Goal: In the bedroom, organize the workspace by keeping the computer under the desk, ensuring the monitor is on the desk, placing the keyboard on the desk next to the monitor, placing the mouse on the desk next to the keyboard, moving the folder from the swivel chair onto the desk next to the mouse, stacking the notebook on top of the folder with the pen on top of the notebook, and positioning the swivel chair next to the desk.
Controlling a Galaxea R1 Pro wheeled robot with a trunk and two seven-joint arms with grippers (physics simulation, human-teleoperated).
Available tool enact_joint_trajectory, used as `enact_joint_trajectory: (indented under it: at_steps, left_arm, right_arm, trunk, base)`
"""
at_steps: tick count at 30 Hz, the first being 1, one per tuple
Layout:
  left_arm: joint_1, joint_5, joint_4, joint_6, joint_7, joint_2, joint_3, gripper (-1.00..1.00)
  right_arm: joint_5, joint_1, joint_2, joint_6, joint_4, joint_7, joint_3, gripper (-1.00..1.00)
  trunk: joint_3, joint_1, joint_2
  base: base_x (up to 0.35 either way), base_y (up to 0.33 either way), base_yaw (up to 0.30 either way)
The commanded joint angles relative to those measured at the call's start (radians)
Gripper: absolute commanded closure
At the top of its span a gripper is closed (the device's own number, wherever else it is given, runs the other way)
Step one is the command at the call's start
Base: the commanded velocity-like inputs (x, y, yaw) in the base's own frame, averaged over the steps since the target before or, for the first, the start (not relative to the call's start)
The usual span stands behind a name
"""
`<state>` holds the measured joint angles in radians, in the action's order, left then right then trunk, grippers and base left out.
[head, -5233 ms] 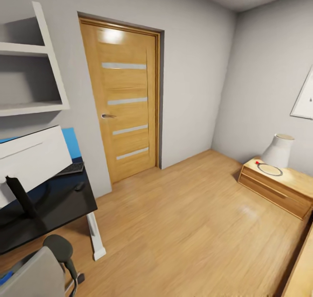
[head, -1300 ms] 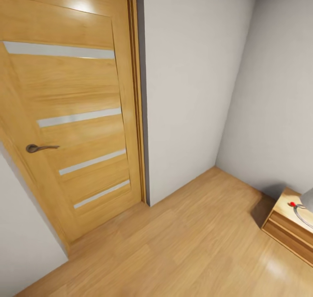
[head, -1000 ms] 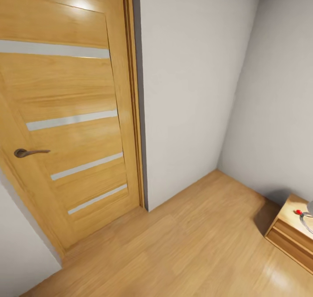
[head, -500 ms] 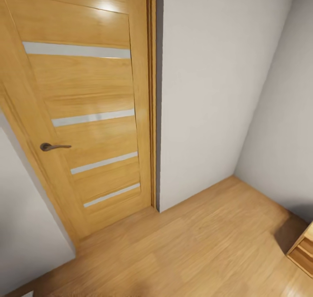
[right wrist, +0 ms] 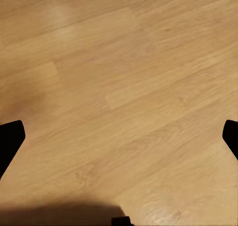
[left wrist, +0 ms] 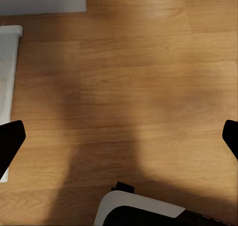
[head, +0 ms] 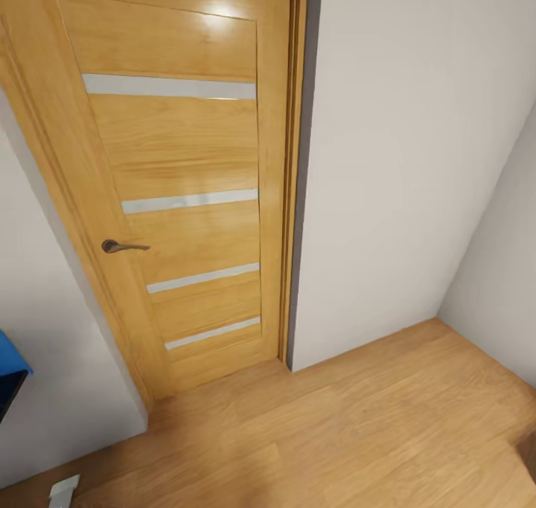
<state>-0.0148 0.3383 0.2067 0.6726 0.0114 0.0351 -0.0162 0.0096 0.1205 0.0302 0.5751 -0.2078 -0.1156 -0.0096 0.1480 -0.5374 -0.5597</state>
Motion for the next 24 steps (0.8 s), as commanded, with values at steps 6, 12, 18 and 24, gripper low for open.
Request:
enact_joint_trajectory:
  at_steps: [6, 12, 18, 24]
  left_arm:
    - [0.000, 0.004, 0.002, 0.001, 0.001, 0.000, -0.002, -1.00]
    - [0.000, 0.005, 0.002, 0.001, 0.002, 0.000, -0.002, -1.00]
    - [0.000, 0.004, 0.002, 0.004, 0.002, 0.000, -0.002, -1.00]
    - [0.000, 0.004, 0.002, 0.002, 0.002, 0.000, -0.002, -1.00]
  right_arm:
    - [0.032, 0.001, 0.002, 0.003, 0.002, -0.005, 0.021, -1.00]
    - [0.036, 0.001, 0.001, 0.037, 0.003, -0.006, 0.022, -1.00]
    - [0.038, 0.001, 0.001, 0.063, 0.004, -0.006, 0.023, -1.00]
    - [0.037, 0.001, -0.001, 0.067, 0.004, -0.006, 0.023, -1.00]
  trunk:
    - [0.001, -0.001, -0.001]
    - [0.001, -0.001, -0.001]
    - [0.001, -0.001, -0.001]
    - [0.001, -0.001, -0.001]
  base:
    - [0.089, -0.099, 0.283]
    - [0.007, -0.009, 0.286]
    - [0.001, -0.001, 0.288]
    - [0.000, 0.000, 0.289]
